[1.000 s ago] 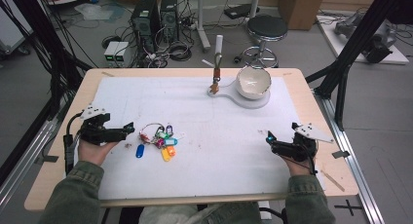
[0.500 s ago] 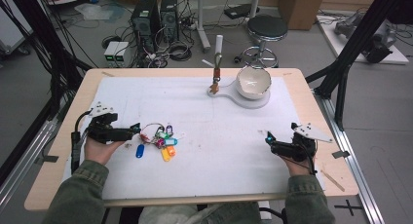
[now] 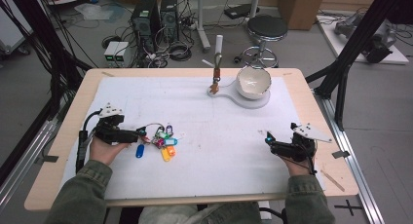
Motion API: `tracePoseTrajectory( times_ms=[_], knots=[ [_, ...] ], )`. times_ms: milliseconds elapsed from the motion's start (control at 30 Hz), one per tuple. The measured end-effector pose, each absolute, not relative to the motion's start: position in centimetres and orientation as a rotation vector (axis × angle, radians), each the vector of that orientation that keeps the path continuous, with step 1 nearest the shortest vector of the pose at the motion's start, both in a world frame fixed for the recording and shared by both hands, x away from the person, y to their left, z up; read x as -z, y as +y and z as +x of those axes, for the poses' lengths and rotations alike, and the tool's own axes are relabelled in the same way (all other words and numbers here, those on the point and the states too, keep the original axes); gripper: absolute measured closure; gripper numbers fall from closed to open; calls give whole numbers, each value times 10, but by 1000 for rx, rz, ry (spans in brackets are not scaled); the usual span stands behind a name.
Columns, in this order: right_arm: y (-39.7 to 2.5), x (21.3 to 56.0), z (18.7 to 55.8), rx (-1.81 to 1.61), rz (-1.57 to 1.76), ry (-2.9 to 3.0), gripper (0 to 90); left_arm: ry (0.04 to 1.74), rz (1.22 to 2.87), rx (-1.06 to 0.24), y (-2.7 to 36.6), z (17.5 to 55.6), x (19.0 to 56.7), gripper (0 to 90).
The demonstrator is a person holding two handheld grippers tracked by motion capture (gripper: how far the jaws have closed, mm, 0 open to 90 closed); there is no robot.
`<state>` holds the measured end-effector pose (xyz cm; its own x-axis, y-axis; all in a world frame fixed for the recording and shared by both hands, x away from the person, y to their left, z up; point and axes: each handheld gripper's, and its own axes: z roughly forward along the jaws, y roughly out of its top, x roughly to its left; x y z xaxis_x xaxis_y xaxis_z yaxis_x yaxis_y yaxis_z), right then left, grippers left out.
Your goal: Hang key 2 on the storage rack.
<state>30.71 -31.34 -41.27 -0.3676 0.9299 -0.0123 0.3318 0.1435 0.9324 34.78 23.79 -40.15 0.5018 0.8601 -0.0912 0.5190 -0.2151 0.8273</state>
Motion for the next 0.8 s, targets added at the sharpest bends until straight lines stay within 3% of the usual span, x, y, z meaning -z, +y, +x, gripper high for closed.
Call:
tracePoseTrajectory(
  times_ms=[800],
  knots=[
    [-313, 413, 307, -1217, 1213, 1808, 18, 1121, 2004, -413, 204, 367, 417, 34]
  ],
)
